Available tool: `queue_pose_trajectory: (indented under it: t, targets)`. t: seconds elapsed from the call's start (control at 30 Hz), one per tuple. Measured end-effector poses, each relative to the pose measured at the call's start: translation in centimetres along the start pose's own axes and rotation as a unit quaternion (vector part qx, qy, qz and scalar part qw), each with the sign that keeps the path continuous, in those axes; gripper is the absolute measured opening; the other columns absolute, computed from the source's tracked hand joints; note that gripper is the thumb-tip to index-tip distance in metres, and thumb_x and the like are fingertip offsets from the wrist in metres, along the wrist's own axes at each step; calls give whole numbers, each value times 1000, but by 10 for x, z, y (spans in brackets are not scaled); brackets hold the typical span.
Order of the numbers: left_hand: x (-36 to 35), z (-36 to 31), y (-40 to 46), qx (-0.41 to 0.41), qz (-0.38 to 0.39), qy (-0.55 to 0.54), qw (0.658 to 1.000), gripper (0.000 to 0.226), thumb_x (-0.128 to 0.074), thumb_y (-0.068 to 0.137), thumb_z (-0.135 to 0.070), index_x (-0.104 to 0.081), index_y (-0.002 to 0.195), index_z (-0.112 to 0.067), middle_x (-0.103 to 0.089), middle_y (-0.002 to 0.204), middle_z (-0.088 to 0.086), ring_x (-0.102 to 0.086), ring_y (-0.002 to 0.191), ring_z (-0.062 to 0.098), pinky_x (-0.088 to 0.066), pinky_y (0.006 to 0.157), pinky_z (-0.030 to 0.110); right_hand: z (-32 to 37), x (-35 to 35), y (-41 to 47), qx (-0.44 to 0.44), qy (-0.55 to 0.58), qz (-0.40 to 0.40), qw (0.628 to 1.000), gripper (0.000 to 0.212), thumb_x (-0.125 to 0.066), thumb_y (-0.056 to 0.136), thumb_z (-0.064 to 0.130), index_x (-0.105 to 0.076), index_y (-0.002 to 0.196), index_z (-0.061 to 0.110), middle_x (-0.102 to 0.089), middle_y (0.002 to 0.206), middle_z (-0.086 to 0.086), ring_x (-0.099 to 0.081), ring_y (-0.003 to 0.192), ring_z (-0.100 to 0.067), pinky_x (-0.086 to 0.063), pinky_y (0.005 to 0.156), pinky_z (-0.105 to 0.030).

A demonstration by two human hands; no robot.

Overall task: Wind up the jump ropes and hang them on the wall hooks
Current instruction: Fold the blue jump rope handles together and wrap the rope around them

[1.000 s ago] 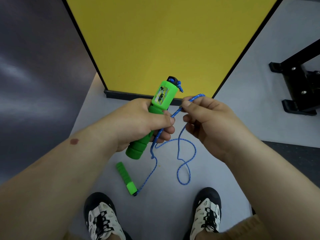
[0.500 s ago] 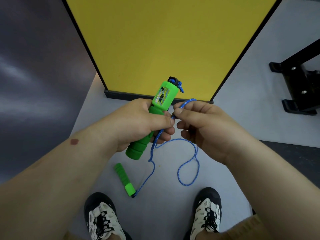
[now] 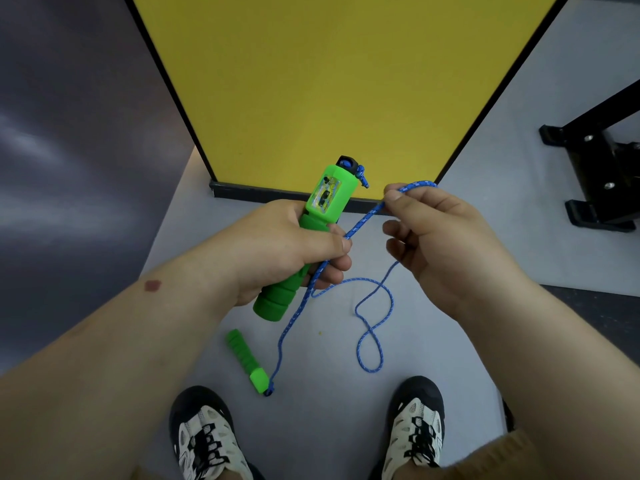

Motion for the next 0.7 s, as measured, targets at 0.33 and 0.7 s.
queue_pose_trajectory:
  t: [0.33, 0.7]
  targets:
    - [0, -1, -1, 1, 3, 1, 1000, 19, -71, 92, -13, -64, 104, 0, -75, 82, 10, -72, 71, 19, -63, 76, 38, -5, -10, -5, 3, -60, 62, 996, 7, -72, 91, 18, -73, 84, 16, -73, 94, 9, -63, 73, -10, -50, 68, -29]
    - [1, 0, -1, -2, 7, -2, 1000, 14, -71, 92, -12, -64, 101, -2, -74, 82, 11, -71, 70, 22, -61, 78, 40, -2, -6, -3, -16, -10, 37, 999, 10, -73, 91, 26, -73, 92, 16, -73, 85, 3, -62, 72, -12, -50, 66, -28]
Point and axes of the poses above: each hand's wrist, its own y-axis towards the middle knuckle, its own x-axis out of the back of the hand, z = x × y, the point moved 4 cm from there along y, towards the middle knuckle
